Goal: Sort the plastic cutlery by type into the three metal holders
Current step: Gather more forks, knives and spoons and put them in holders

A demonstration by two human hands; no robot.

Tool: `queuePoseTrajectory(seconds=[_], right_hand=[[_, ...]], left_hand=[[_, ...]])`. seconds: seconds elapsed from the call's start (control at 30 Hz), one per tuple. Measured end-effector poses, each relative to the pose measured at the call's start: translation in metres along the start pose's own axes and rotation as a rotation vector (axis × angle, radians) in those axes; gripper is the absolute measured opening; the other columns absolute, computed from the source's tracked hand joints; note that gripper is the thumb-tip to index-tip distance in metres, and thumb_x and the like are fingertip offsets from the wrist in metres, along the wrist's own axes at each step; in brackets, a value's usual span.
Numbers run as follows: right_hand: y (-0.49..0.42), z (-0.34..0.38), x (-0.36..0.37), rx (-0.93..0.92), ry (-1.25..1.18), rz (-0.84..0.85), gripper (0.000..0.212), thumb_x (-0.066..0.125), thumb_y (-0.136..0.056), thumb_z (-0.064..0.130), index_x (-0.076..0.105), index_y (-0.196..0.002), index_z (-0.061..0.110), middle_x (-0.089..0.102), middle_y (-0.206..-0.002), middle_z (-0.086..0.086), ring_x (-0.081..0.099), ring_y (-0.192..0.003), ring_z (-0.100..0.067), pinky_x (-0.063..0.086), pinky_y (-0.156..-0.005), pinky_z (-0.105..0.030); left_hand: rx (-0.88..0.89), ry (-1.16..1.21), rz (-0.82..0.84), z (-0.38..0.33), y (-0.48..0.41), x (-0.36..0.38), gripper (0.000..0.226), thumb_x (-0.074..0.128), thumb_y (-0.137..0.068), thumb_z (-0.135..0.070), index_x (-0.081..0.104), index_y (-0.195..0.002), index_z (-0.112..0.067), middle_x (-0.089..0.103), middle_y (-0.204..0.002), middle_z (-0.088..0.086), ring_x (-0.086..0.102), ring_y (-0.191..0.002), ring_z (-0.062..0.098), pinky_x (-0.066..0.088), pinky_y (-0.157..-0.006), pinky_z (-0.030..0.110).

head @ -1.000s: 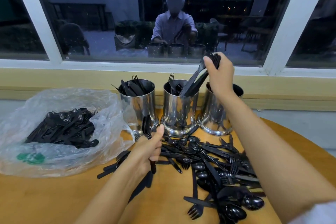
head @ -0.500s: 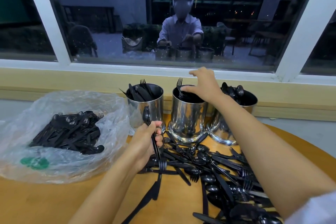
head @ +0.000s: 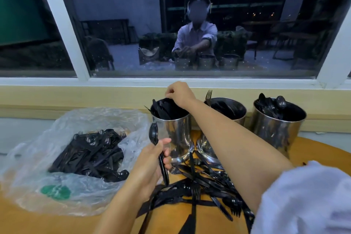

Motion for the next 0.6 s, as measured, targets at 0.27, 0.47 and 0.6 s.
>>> queuePoseTrajectory(seconds=[0.27,0.47,0.6], right_hand=[[0.068,0.026,-0.188,-0.294,-0.158,-0.743,0.015,0.058,-0.092,0.013,0.072,-0.087,0.008,0.066,-0.080,0.008,0.061,-0.074,-0.013,0.049,-0.071,-0.023],[0.120,-0.026,-0.205,-0.201,0.067,-0.632,0.014,0.061,-0.093,0.011,0.074,-0.094,0.006,0.071,-0.088,-0.001,0.063,-0.083,-0.013,0.041,-0.076,-0.008],[0.137,-0.072,-0.138,0.031,0.240,-0.152,0.029,0.062,-0.094,0.021,0.068,-0.120,0.009,0.063,-0.127,-0.008,0.049,-0.120,-0.025,0.033,-0.105,-0.029]], left_hand=[[-0.008,-0.001,0.048,0.005,0.009,0.017,0.026,0.037,-0.106,-0.020,0.057,-0.115,-0.007,0.045,-0.063,-0.002,0.040,-0.053,0.009,0.038,-0.052,0.023],[-0.037,0.031,0.150,0.015,0.025,0.057,0.023,0.037,-0.106,-0.017,0.055,-0.116,-0.008,0.044,-0.065,-0.001,0.040,-0.052,0.009,0.039,-0.048,0.020],[-0.053,0.047,0.235,0.019,0.040,0.086,0.024,0.037,-0.106,-0.016,0.055,-0.118,-0.005,0.044,-0.066,0.000,0.039,-0.054,0.010,0.037,-0.051,0.021]])
Point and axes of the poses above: each hand's wrist, its own y-axis away from the middle knuckle, its own x-axis out of the palm, z = x × y, the point moved 9 cm from there along -y, towards the middle knuckle
